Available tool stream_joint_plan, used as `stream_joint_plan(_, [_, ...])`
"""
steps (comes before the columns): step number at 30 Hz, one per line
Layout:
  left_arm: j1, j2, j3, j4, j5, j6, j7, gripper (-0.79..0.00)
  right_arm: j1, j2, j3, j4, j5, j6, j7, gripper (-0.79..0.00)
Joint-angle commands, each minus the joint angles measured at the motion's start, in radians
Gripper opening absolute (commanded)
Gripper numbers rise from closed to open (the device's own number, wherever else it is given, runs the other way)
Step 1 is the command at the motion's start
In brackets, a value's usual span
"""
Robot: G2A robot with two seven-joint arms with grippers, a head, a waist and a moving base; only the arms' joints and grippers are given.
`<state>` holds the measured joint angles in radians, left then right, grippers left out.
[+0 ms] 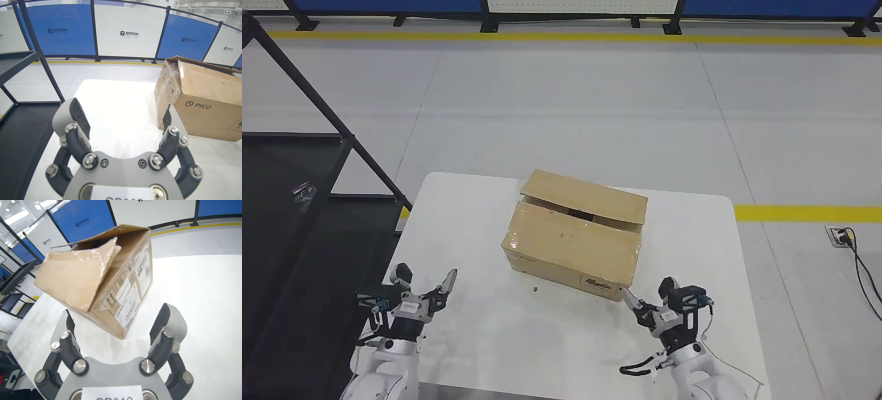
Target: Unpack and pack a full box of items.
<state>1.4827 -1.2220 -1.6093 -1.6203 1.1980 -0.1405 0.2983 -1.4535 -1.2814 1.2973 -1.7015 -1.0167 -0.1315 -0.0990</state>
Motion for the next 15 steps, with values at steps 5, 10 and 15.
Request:
stream_joint_plan(5, [-0.024,-0.005,0.002,0.007,0.003,0.066,-0.009,0.000,-0.002,0.018,0.034,0.020,0.093,-0.422,-0.074,0.000])
stream_joint_plan(10, [-0.088,-0.004,0.013,0.038,0.032,0.048,-0.030,0.000,0.007,0.031,0.061,0.036,0.094,-0.671,-0.125,0.000])
stream_joint_plan(15, [-0.173,-0.002,0.019,0.089,-0.006,-0.003,-0.139,0.000,0.000,0.042,0.071,0.029,0.021,-0.826,-0.140,0.000])
